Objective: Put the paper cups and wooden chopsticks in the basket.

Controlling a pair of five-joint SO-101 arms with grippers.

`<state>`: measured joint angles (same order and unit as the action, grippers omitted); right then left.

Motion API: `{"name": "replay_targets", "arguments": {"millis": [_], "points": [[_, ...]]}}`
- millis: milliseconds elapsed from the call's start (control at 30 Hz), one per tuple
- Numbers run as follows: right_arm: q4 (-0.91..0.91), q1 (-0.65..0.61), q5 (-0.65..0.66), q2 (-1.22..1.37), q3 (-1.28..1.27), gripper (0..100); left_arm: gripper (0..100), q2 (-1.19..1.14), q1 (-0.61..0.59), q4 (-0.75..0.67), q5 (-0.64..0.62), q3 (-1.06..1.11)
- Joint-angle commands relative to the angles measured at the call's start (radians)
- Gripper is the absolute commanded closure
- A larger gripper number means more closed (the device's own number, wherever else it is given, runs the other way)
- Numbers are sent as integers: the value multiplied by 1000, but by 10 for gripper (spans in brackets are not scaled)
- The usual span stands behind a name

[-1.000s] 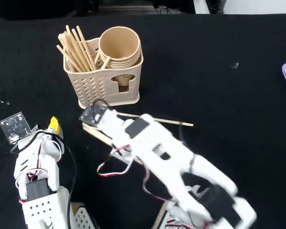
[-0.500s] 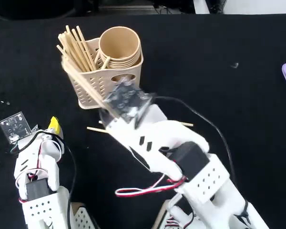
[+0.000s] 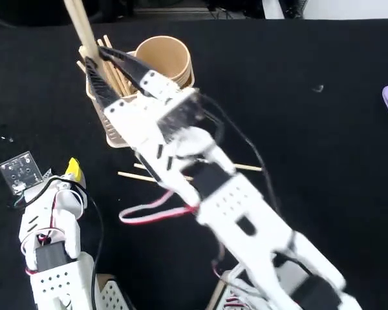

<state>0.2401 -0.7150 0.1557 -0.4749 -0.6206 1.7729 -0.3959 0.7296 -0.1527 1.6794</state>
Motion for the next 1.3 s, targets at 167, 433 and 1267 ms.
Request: {"name": "replay_targets", "arguments": {"millis": [167,433,1267], "points": [[69,104,11,245,111,987,814,14,16,6,6,21],[-25,92,11,231,67,925,814,15,16,6,6,21],[-1498,404,239,-478,-252,832,815,15,13,6,6,21]]}}
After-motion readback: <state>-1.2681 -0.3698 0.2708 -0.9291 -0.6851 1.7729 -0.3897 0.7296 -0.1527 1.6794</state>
